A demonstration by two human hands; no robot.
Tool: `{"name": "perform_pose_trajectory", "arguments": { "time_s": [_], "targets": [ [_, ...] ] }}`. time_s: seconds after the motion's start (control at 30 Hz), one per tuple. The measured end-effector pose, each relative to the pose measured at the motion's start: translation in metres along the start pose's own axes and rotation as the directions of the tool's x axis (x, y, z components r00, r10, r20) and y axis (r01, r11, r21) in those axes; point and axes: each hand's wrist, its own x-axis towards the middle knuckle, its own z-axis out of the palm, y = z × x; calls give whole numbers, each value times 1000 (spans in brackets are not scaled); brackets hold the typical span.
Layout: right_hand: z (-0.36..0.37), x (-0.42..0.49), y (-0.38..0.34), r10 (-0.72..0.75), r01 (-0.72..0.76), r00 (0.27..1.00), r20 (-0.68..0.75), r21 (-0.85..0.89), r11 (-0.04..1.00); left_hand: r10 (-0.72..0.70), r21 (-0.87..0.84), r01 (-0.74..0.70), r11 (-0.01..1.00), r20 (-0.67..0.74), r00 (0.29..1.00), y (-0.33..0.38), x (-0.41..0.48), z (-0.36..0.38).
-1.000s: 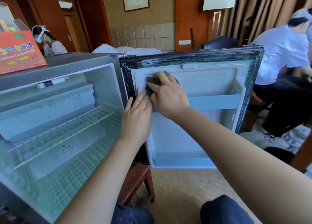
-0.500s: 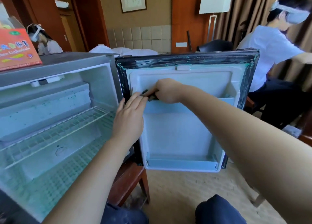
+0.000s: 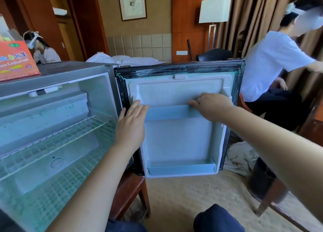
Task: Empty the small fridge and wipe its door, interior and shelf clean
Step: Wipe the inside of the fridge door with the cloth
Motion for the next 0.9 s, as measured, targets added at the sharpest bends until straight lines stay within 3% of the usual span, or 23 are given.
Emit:
{"name": "perform_pose_trajectory", "arguments": {
  "time_s": [0.17, 0.27, 0.37, 0.43, 0.63, 0.77, 0.9],
  "targets": [
    [3, 1, -7, 69, -59, 996, -58, 153, 986, -39, 62, 41, 997, -41, 998, 11, 7, 4],
    [9, 12, -39, -48, 102, 982, -185, 294, 950, 48, 68, -42, 997, -93, 994, 12, 14, 8],
    [20, 19, -71, -120, 331, 894, -431, 456, 826, 88, 49, -83, 995, -124, 988, 13, 16, 12],
    [31, 19, -83, -105, 368, 853, -511, 448, 815, 73, 33, -69, 997, -132, 989, 13, 18, 13],
    [39, 21, -21, 166, 101, 721, -673, 339, 935, 32, -9, -34, 999, -137, 990, 11, 16, 15],
    [48, 14, 18, 335, 15, 703, -627, 484, 875, -4, -32, -1, 999, -158, 987, 17, 18, 18],
    [39, 26, -4, 450, 90, 601, -661, 615, 784, -15, -47, 7, 999, -173, 985, 16, 19, 19]
  ]
}}
